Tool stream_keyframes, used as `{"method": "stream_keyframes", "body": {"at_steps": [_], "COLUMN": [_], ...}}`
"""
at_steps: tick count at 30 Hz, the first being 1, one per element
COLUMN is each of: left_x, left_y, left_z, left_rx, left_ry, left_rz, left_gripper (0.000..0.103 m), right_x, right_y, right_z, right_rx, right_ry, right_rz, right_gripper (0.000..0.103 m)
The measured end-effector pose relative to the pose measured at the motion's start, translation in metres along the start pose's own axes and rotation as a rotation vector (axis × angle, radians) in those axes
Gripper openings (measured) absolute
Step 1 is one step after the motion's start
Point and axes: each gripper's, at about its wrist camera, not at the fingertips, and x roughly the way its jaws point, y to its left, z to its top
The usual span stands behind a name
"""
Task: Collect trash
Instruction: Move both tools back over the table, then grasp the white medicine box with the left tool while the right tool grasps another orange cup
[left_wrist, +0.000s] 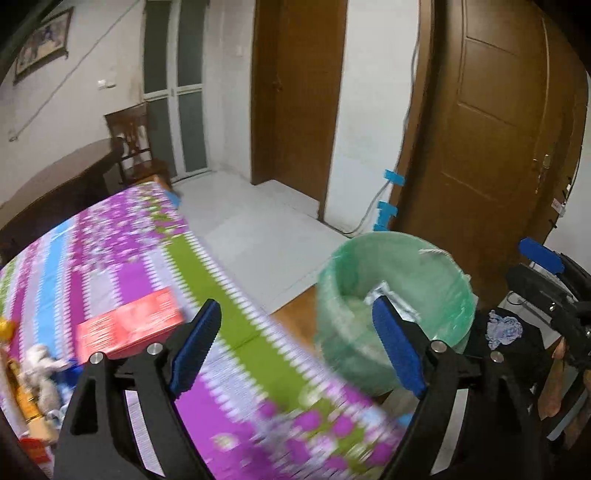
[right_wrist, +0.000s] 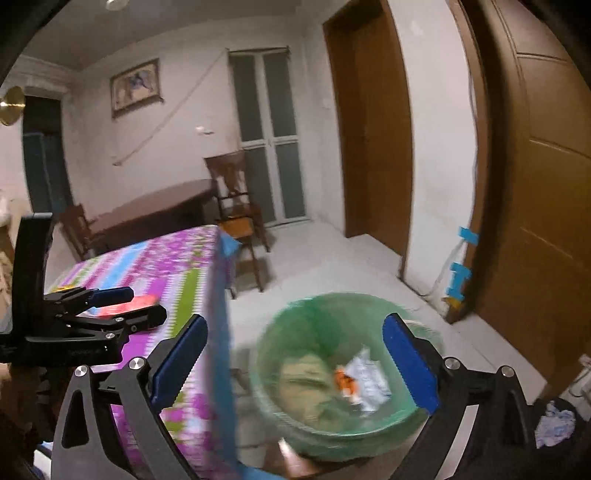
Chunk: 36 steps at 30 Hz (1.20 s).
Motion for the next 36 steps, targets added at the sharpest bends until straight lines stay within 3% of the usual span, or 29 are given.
{"method": "stream_keyframes", "body": {"at_steps": [5, 12, 15, 19, 23, 27, 29, 36], "left_x": [-0.036, -0.105, -0.13, -0.144, -0.131, -0.108, -0.097, -0.078], "left_y": [0.054, 0.16, 0.213, 0.289, 0.347, 0.365, 0.364, 0.367], "left_z": [-0.013, -0.03, -0.04, -0.061, -0.081, -0.097, -0.104, -0.11], "left_rx": [-0.052, -0.163, -0.228, -0.328, -0.42, -0.441, -0.413, -0.392], "left_ry": [0.001, -0.016, -0.008, 0.048, 0.132, 0.207, 0.243, 0.281], "left_rz": [0.05, 0.169, 0.225, 0.271, 0.264, 0.195, 0.203, 0.166], "left_gripper": [0.081, 0.081, 0.086, 0.092, 0.094, 0.094, 0.094, 0.094], "right_x": [0.001, 0.014, 0.023, 0.037, 0.051, 0.061, 0.068, 0.083], "right_y": [0.053, 0.111, 0.134, 0.161, 0.183, 0.206, 0.221, 0.255], "right_z": [-0.007, -0.023, -0.029, -0.038, -0.049, -0.055, -0.057, -0.064], "right_rx": [-0.03, -0.074, -0.087, -0.109, -0.126, -0.143, -0.143, -0.15], "right_ry": [0.021, 0.078, 0.109, 0.147, 0.188, 0.221, 0.245, 0.294], "right_rz": [0.1, 0.192, 0.227, 0.269, 0.304, 0.337, 0.362, 0.409], "right_gripper": [0.096, 0.096, 0.096, 0.096, 0.096, 0.096, 0.096, 0.096]}}
